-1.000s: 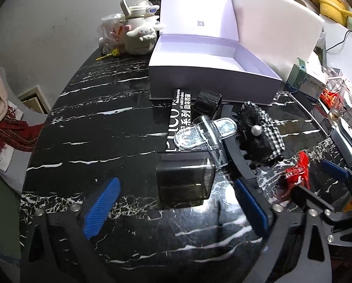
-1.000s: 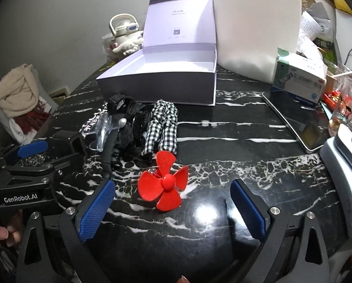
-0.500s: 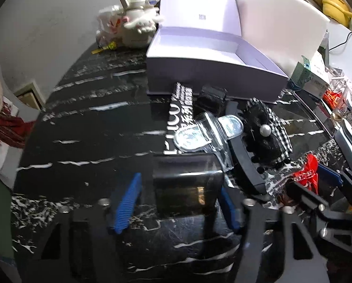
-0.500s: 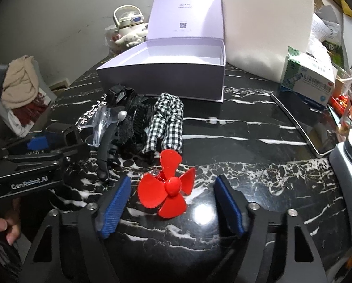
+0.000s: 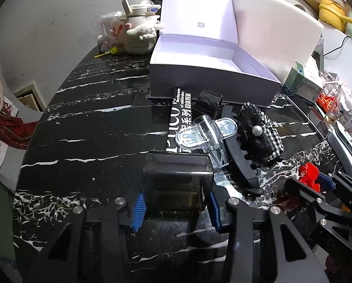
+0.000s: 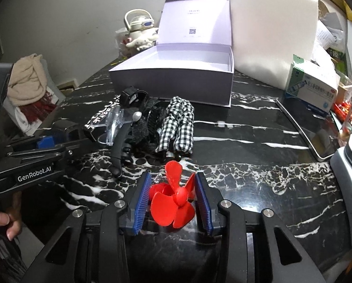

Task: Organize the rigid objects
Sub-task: 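Grasp the dark square case with the left gripper while the right grasps the red fan, then carry the dark case and red fan toward the open lavender box with both grippers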

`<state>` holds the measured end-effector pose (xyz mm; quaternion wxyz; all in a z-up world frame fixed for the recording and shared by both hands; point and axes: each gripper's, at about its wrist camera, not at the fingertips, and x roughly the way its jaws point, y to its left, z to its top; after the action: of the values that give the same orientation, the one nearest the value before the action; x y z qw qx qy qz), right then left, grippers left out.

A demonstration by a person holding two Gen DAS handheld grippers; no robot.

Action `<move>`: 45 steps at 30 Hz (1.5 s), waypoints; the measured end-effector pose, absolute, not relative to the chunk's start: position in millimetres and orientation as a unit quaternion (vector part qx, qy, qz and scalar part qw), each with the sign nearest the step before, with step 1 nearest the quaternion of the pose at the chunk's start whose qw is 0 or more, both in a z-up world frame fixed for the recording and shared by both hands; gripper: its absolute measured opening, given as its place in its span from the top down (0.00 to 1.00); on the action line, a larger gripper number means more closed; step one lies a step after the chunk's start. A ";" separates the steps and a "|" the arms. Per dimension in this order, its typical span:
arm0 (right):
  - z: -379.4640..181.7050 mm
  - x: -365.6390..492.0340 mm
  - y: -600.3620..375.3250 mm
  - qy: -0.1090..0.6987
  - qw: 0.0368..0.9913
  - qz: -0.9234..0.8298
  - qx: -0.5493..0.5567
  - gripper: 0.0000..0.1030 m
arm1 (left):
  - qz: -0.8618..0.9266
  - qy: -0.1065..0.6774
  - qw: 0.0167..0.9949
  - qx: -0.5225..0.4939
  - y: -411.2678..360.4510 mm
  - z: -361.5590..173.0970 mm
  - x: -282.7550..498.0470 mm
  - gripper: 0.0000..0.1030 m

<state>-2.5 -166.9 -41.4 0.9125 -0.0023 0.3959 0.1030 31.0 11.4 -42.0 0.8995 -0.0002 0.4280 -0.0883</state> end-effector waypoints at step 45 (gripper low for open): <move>24.0 40.6 -183.3 0.371 0.922 0.112 0.025 0.68 | -0.123 0.406 0.906 0.008 2.1 24.2 89.6 0.58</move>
<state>40.6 -183.3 24.0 0.9217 0.0251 0.3708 0.1116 89.6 2.1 24.2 0.9056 0.0076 0.4058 -0.1232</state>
